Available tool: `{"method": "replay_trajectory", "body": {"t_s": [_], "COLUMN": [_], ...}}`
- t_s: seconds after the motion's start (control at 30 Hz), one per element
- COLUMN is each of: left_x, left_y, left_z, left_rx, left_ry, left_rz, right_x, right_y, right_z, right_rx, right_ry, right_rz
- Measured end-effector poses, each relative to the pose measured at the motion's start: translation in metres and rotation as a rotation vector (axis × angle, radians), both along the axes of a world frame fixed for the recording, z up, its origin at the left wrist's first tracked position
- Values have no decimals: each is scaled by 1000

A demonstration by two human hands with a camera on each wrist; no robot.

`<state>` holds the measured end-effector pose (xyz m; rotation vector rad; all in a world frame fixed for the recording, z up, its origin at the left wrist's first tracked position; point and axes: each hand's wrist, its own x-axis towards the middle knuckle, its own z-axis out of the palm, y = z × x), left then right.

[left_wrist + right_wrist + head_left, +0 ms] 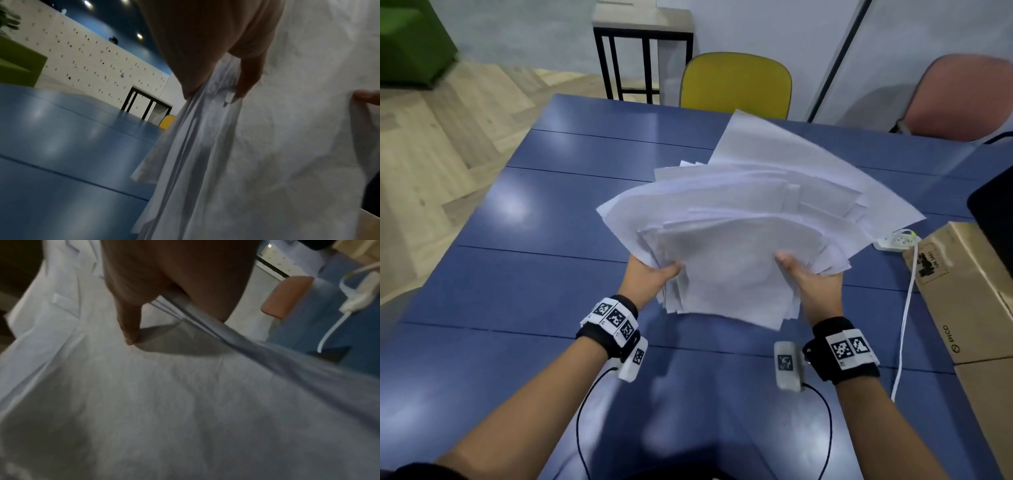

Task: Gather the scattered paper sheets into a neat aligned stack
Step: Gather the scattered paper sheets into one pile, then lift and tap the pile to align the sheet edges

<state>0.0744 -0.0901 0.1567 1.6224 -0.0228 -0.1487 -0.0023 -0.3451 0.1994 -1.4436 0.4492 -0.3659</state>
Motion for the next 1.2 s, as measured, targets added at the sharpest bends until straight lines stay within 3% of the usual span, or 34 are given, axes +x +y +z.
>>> {"method": "replay_trajectory", "body": {"t_s": [0.17,0.33,0.47,0.7,0.83,0.93,1.0,1.1,1.2], "left_x": [1,7,10,17,23,26,26,27,28], "left_y": [0,7,7,2,-5,-4,-4,-2,2], "left_z": [-6,-9,-11,-8,-15,-17,-17,-14,-13], "left_rx": [21,-37,-39,-77,-85,-56,-60,-78,-50], "left_ry": [-20,-13,32,53,47,46,51,45,39], "left_rz": [-97,-3,-94,-155,-67,-79,-100,-126,-184], "right_x": [6,3,1,9,11,11,14,27,40], "right_y": [6,5,0,-5,-15,-13,0,16,27], "right_z": [-1,-2,-3,18,41,81,104,116,102], "right_rx": [-81,-132,-135,-143,-198,-505,-870,-1480,-1628], "right_ry": [-25,18,92,35,-5,-166,-222,-135,-90], "right_rz": [-5,45,56,186,177,120,147,279,386]}}
